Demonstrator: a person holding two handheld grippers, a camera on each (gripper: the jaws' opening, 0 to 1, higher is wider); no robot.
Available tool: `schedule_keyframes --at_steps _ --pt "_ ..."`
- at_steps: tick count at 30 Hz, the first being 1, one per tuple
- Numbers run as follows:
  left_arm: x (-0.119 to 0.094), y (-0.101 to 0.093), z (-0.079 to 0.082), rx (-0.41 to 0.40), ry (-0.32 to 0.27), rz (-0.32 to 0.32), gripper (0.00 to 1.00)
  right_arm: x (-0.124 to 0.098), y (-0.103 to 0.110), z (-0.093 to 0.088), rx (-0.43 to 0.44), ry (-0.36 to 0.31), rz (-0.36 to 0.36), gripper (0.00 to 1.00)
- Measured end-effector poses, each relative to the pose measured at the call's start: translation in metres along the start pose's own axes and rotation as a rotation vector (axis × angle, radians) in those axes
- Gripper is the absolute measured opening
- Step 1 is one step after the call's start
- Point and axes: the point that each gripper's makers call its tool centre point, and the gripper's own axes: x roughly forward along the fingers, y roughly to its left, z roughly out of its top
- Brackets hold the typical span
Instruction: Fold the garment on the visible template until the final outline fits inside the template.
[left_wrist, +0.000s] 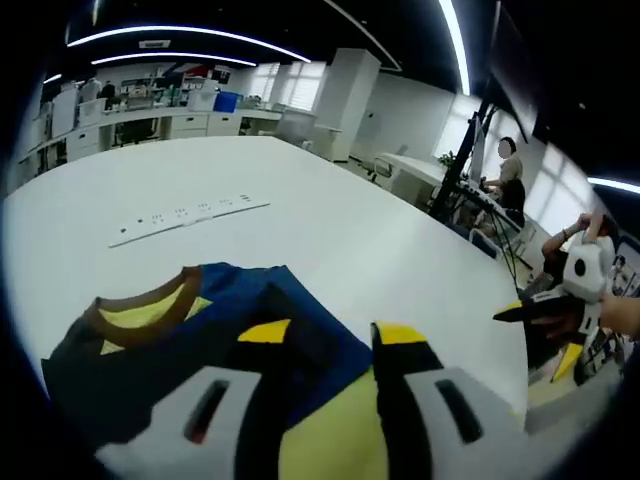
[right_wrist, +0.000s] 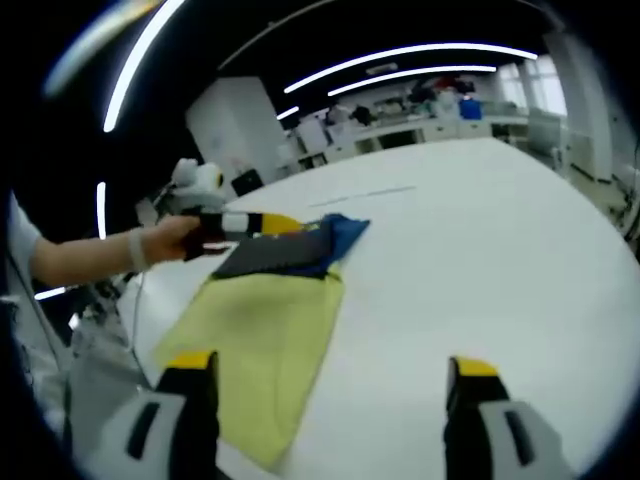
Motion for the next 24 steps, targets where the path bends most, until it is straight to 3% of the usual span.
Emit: schedule_keyframes --at_steps 6,9,15,24 --pt "-0.010 0.006 0.000 0.006 -0.022 0.018 0.74 0.007 0.007 0.002 -0.017 0.011 0.015 0.96" --pt "-0.019 0.007 0.002 -0.002 -0.038 0.015 0.85 0.012 0.010 0.006 -0.022 0.009 0.028 0.97" --pt "-0.039 0.017 0.005 -0.005 -0.066 0.025 0.87 0.021 0.018 0.012 -0.042 0.013 0.041 0.97" --pt "-0.081 0.016 0.005 -0.021 -0.127 0.051 0.90 0.044 0.024 0.034 -0.094 0.024 0.063 0.96"
